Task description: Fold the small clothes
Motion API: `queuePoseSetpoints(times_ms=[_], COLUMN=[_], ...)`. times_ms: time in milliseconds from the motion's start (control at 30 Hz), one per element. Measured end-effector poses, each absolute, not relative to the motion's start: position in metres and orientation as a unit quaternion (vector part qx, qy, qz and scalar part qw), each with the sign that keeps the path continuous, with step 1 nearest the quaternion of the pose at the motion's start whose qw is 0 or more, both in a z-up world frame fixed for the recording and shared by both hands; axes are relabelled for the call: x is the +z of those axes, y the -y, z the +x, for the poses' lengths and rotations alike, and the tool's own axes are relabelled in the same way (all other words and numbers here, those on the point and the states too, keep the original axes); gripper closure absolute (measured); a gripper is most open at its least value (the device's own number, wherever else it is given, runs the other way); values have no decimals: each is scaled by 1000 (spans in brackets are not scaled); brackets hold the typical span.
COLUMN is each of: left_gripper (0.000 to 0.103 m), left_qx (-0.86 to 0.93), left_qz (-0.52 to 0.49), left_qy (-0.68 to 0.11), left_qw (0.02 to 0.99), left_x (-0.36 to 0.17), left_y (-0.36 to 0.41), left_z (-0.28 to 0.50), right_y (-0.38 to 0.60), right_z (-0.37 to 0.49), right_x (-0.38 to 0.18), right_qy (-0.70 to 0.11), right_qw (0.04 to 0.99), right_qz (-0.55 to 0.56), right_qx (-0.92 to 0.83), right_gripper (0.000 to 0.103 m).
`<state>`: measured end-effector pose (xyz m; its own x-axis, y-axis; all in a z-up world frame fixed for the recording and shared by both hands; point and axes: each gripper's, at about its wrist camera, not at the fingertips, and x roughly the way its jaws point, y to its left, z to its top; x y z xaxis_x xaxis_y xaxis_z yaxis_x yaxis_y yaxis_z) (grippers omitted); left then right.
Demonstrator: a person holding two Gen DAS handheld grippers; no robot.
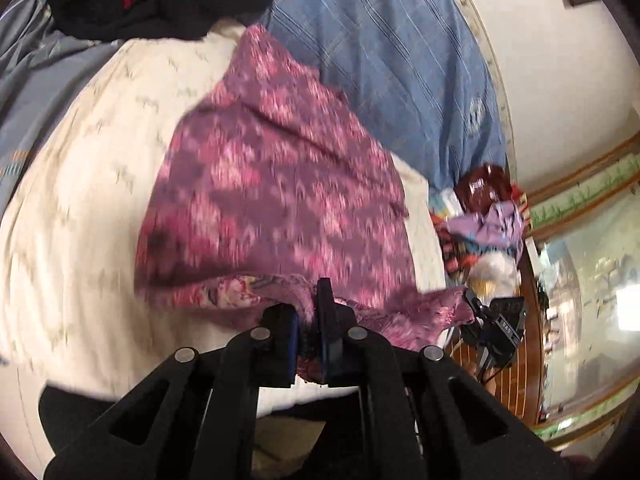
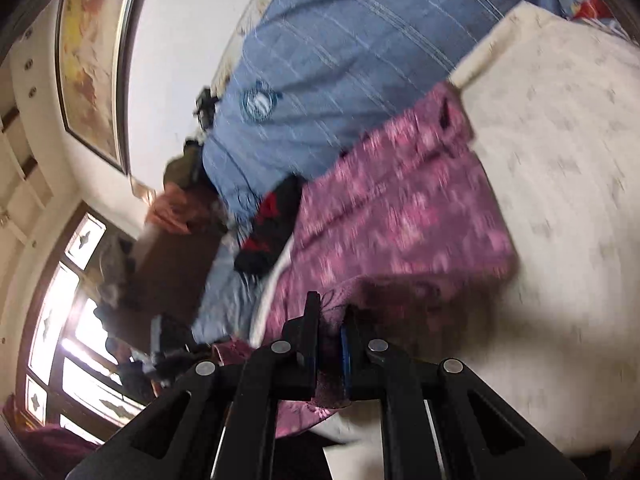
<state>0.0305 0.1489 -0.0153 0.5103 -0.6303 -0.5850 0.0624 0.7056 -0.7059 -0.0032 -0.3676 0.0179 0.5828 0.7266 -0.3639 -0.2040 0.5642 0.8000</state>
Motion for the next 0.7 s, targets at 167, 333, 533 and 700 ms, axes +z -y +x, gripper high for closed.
queuePoseSetpoints(times_ms=[167,333,533,700], left_gripper=[97,97,97,97], left_qx=[-184,-149,-110,-105], left_qz=[-322,-315,-292,-313], left_qy=[-430,-413,-429,-449], left_qw=[823,842,848,830], left_x=[-7,-1,-16,-30], left_y=[-161,-164,-155,-160], left_z=[95,176,265,305], right_y=[372,375,379,380], right_z=[60,134,214,251], right_x=[29,25,-8,-35], right_qy=[-330,-317,-329,-354], right_qw=[819,822,815,807], right_qz=[380,399,432,443], right_qx=[277,253,201,166], right_gripper=[95,95,95,95])
